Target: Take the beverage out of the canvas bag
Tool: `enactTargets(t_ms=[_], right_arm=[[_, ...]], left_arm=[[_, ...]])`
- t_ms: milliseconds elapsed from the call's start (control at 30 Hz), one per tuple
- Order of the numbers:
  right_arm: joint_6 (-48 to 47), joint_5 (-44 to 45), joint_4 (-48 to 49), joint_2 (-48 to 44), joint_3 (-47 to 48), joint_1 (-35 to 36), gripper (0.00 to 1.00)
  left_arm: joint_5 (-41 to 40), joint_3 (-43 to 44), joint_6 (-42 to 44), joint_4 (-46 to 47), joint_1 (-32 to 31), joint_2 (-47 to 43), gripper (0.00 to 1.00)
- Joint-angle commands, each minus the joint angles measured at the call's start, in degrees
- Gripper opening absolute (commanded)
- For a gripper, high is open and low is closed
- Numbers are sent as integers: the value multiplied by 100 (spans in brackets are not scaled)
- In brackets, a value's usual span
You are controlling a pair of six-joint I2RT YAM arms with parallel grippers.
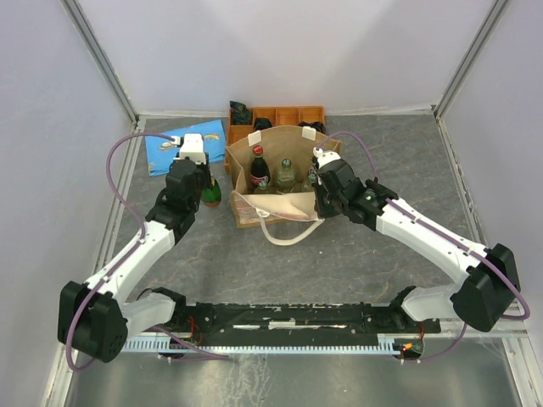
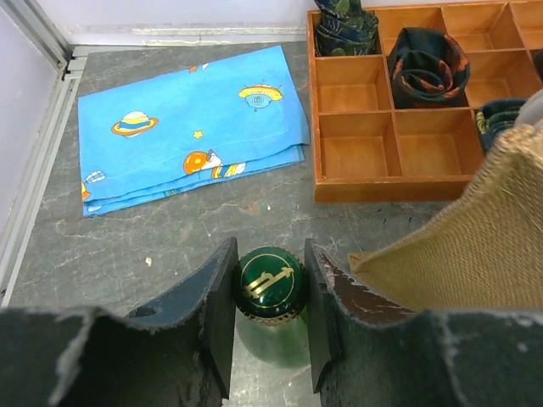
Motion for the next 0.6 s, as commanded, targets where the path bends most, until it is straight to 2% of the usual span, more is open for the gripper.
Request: enactTargets(t_ms=[0, 400, 500, 567], right_arm=[[1, -106, 289, -159, 107, 30, 0], [28, -84, 262, -159, 79, 31, 0], [28, -84, 270, -154, 91, 29, 0], [26, -84, 269, -138, 95, 32, 0]], left_arm=[[108, 207, -324, 1660, 206, 219, 3], [349, -20, -226, 2228, 348, 674, 3], [432, 4, -228, 2168, 348, 739, 8], [418, 15, -197, 2085, 349, 774, 15]])
